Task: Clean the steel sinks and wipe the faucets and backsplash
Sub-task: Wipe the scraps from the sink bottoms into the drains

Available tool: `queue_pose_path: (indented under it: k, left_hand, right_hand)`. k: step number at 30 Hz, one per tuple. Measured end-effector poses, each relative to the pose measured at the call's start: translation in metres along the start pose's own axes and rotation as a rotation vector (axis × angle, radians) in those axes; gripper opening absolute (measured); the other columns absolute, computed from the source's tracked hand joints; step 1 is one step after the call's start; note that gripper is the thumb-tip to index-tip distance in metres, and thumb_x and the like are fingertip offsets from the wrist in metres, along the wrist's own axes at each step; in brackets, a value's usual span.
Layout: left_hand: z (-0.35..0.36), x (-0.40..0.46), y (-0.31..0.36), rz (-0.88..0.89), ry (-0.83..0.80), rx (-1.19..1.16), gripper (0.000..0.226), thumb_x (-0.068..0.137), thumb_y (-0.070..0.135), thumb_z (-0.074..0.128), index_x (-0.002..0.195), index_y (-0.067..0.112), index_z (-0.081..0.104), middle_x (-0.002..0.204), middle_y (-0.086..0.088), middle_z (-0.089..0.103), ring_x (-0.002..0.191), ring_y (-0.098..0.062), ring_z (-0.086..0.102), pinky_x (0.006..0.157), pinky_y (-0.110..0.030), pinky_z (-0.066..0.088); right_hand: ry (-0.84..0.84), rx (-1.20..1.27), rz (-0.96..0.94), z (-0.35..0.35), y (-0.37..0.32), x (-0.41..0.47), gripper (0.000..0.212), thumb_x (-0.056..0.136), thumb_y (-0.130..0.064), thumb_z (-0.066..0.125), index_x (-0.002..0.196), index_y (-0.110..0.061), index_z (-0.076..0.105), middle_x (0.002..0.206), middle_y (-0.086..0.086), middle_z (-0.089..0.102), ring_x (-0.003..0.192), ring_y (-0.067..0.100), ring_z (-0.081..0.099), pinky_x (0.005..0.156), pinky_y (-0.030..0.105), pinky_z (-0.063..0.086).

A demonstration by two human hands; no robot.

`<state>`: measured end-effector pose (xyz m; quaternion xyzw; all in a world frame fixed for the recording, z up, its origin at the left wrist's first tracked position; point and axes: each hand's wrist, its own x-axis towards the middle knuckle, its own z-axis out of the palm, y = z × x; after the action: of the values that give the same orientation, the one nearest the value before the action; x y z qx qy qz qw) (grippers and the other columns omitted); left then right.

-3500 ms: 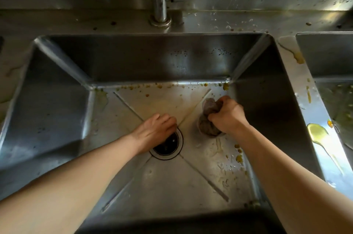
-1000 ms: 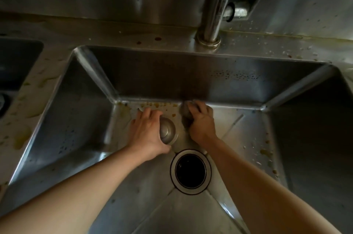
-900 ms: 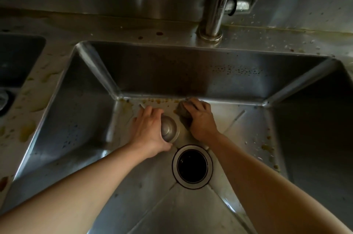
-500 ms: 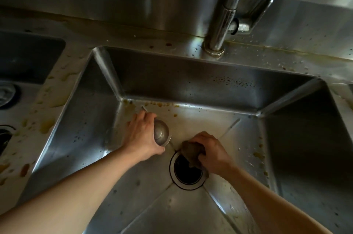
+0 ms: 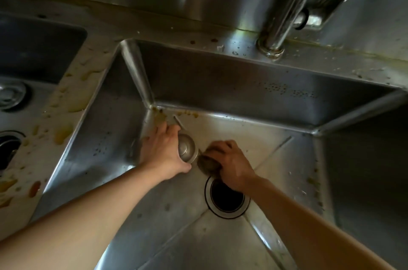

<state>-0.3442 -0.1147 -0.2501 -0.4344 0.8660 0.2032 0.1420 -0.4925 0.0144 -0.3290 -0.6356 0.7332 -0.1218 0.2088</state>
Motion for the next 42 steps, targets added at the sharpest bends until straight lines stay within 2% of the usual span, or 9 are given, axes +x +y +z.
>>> queue_pose_path:
  k: [7,12,17,21,24,26,30,36,42]
  left_hand:
    - [-0.006,-0.009,0.014,0.04,-0.024,-0.007,0.096,0.062,0.049,0.081,0.139,0.023,0.031,0.139,0.0,0.033,0.129,-0.021,0.035,0.099,-0.032,0.036]
    - [-0.003,0.0,0.026,0.075,-0.035,-0.018,0.098,0.061,0.046,0.083,0.14,0.02,0.031,0.138,-0.001,0.033,0.128,-0.022,0.036,0.101,-0.033,0.037]
    - [0.009,0.018,0.041,0.085,-0.04,-0.008,0.097,0.059,0.041,0.085,0.139,0.017,0.034,0.137,-0.003,0.034,0.126,-0.025,0.038,0.101,-0.035,0.039]
    - [0.019,0.034,0.064,0.113,-0.035,0.003,0.093,0.061,0.039,0.084,0.138,0.019,0.035,0.138,-0.004,0.036,0.126,-0.026,0.037,0.099,-0.035,0.04]
    - [0.027,0.045,0.087,0.135,-0.022,-0.008,0.09,0.062,0.037,0.084,0.136,0.019,0.036,0.136,-0.003,0.038,0.125,-0.026,0.039,0.098,-0.038,0.042]
    - [0.034,0.05,0.1,0.148,-0.023,-0.004,0.09,0.062,0.035,0.083,0.137,0.019,0.035,0.137,-0.003,0.037,0.125,-0.027,0.039,0.097,-0.039,0.043]
    - [0.048,0.059,0.12,0.18,-0.029,0.003,0.085,0.066,0.033,0.081,0.136,0.018,0.035,0.137,-0.004,0.038,0.125,-0.028,0.038,0.095,-0.04,0.04]
    - [0.068,0.061,0.133,0.187,0.026,0.011,0.084,0.066,0.031,0.081,0.136,0.019,0.036,0.137,-0.004,0.039,0.124,-0.027,0.037,0.093,-0.038,0.039]
    - [0.071,0.05,0.118,0.176,0.007,-0.034,0.091,0.067,0.027,0.082,0.142,0.024,0.029,0.15,-0.001,0.023,0.134,-0.026,0.029,0.101,-0.04,0.035]
  right_hand:
    - [-0.03,0.284,0.276,-0.026,-0.003,-0.06,0.056,0.063,0.007,0.049,0.113,-0.012,0.069,0.117,0.009,0.059,0.11,0.026,0.052,0.086,0.004,0.031]
    - [0.449,0.311,0.675,-0.063,0.056,-0.041,0.056,0.07,0.015,0.05,0.117,-0.016,0.062,0.116,0.009,0.055,0.108,0.029,0.052,0.092,0.033,0.043]
    - [0.195,0.071,0.716,-0.038,0.073,-0.034,0.07,0.081,-0.004,0.06,0.145,-0.022,0.038,0.153,0.014,0.024,0.128,0.042,0.031,0.107,0.04,0.03]
    - [0.142,0.044,0.288,0.002,0.031,-0.064,0.064,0.059,-0.006,0.083,0.119,-0.019,0.065,0.127,0.015,0.058,0.096,0.042,0.056,0.084,0.043,0.053]
    - [0.006,0.168,0.206,0.001,0.013,-0.079,0.05,0.066,-0.006,0.073,0.114,-0.016,0.069,0.12,0.013,0.059,0.092,0.039,0.056,0.087,0.026,0.044]
    - [-0.061,0.235,0.237,-0.015,0.01,-0.082,0.045,0.077,-0.002,0.064,0.121,-0.013,0.065,0.128,0.011,0.054,0.107,0.036,0.05,0.091,0.015,0.031]
    - [0.081,0.413,0.434,-0.058,0.016,-0.094,0.054,0.073,0.01,0.053,0.121,-0.012,0.064,0.123,0.009,0.052,0.114,0.024,0.048,0.086,0.006,0.034]
    - [0.332,0.087,0.786,-0.084,0.066,-0.116,0.058,0.079,0.0,0.056,0.134,-0.018,0.053,0.135,0.01,0.044,0.119,0.033,0.042,0.098,0.037,0.042]
    - [-0.031,-0.291,0.924,-0.058,0.085,-0.137,0.061,0.095,-0.018,0.043,0.151,-0.017,0.017,0.154,0.016,0.009,0.13,0.036,0.027,0.105,0.04,0.034]
